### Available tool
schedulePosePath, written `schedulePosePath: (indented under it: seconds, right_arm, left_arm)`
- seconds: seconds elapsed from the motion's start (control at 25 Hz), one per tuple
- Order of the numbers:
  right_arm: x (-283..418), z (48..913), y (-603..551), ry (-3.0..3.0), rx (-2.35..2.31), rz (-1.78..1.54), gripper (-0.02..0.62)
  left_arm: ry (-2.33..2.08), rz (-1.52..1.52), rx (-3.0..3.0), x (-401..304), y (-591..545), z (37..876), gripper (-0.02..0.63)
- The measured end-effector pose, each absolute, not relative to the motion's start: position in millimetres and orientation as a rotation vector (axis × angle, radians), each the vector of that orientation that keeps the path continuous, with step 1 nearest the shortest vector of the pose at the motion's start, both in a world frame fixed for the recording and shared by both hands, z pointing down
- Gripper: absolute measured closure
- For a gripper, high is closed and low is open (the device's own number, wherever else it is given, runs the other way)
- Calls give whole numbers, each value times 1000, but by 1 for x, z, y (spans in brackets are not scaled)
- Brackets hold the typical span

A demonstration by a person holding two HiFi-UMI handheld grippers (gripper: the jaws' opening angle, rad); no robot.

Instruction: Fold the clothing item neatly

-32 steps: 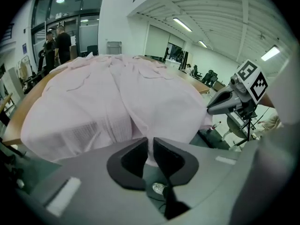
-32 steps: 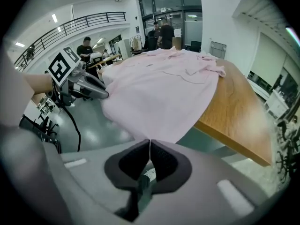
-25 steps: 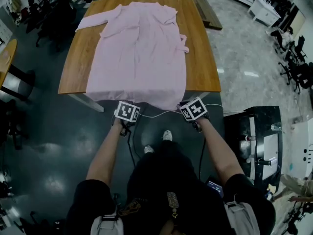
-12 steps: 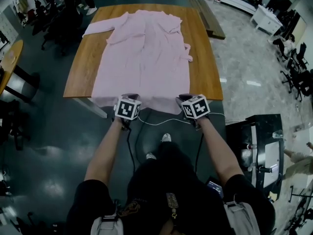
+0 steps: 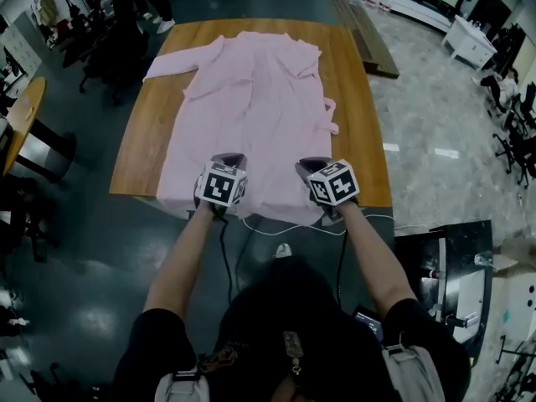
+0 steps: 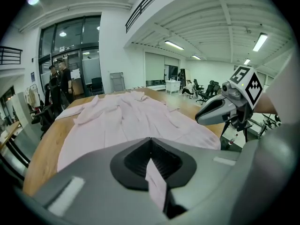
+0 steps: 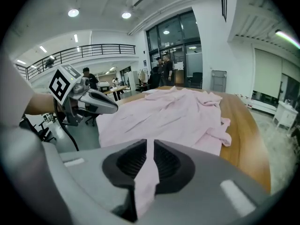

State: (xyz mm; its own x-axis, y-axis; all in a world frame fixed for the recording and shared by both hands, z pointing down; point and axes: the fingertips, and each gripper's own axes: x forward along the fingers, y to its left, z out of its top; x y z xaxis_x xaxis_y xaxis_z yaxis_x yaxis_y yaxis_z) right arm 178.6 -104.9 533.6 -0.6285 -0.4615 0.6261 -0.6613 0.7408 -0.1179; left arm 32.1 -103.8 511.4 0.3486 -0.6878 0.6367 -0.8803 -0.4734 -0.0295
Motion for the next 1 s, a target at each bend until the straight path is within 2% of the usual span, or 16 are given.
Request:
schedulePosePath:
  seconds: [0.64,0.72,0.84,1.0]
  right_arm:
    - [125,523,-214,-2420,750,482,547]
    - [117,528,-224,-2402,760,494,546]
    - [103,537,-243,-2371,805,530,546]
    - [82,560,-264,-2312,844,587,546]
  left_arm:
    - [-1497,939,2254,3,-228,502,597]
    - [-1433,978,2255,3,-241,519,573]
    - [-1323,1025,2253,2,-263,545,472]
    - [-1249,1063,2235,-9,-289,578,464]
